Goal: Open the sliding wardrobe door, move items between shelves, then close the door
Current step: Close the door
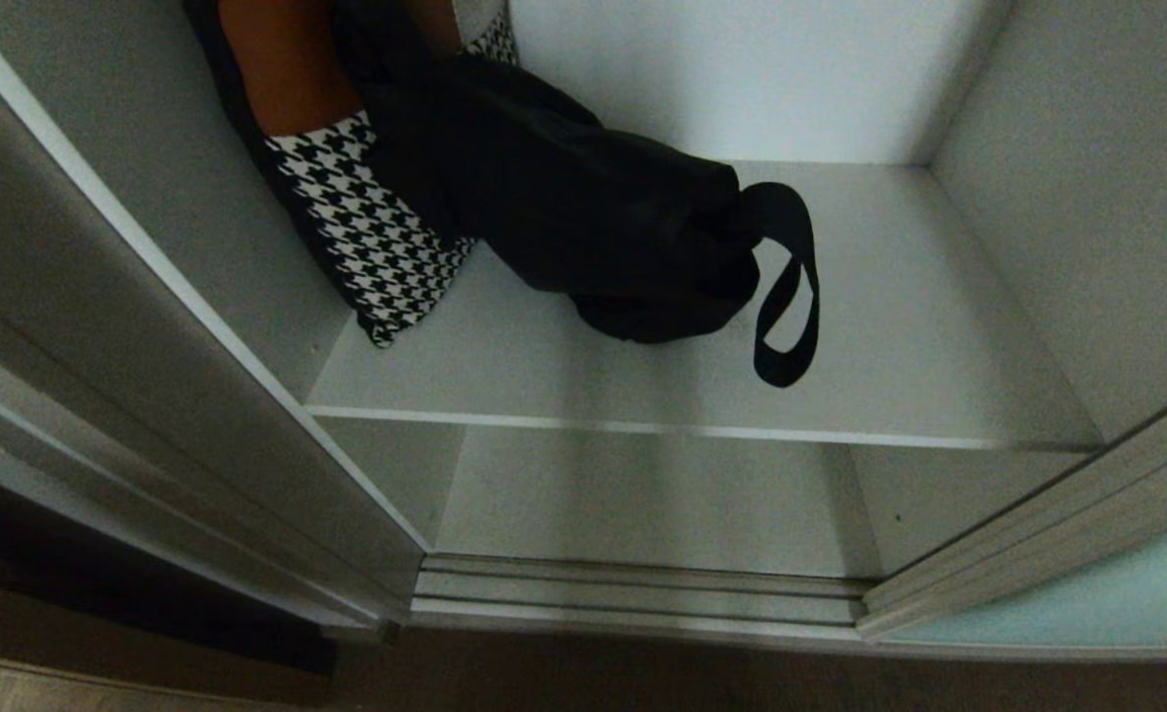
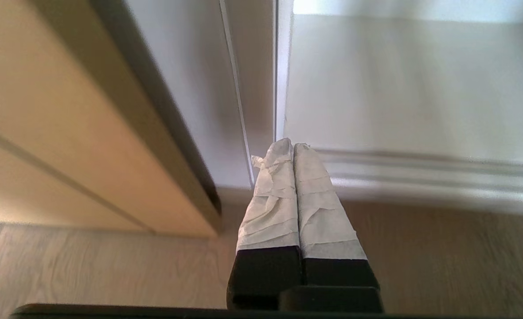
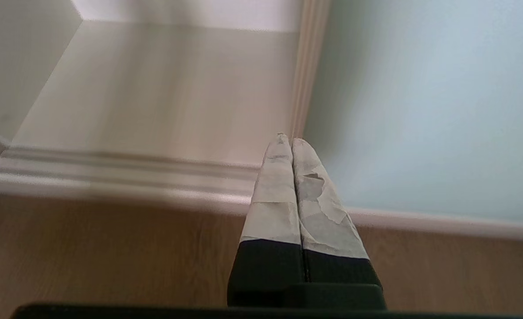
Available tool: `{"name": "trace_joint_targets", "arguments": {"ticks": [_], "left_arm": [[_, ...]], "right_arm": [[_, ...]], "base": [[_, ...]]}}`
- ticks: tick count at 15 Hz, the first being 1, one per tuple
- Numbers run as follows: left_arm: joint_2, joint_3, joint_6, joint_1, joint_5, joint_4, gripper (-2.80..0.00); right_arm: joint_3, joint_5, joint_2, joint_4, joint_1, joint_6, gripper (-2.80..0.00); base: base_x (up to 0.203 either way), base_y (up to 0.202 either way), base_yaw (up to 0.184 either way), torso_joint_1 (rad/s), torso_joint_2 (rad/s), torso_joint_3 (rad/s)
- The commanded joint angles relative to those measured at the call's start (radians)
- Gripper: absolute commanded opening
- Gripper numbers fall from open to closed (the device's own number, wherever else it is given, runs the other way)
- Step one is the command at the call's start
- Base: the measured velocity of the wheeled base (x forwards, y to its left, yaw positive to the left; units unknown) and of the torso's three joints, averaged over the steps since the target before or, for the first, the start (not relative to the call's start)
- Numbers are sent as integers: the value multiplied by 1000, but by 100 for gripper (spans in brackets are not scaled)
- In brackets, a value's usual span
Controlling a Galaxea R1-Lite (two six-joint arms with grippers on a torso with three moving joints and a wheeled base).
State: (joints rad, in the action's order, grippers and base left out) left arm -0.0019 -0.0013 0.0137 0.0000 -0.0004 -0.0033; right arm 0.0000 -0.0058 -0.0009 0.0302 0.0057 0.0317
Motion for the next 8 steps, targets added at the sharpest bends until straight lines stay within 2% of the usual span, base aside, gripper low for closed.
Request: {"name": "trace_joint_targets", "arguments": {"ticks": [1, 6, 8], "left_arm": [[3, 0, 0, 0, -1, -1, -280], [3, 0, -1, 0, -1, -1, -280], [3, 1, -3, 0, -1, -1, -280]], "right_arm": [[0, 0, -2, 0, 0, 1, -280], [0, 0, -2, 0, 0, 1, -280], [0, 0, -2, 0, 0, 0, -280]], "base": [[-201, 0, 0, 10, 2, 2], [-193, 0, -1, 0, 1, 3], [-111, 0, -2, -5, 4, 5]]}}
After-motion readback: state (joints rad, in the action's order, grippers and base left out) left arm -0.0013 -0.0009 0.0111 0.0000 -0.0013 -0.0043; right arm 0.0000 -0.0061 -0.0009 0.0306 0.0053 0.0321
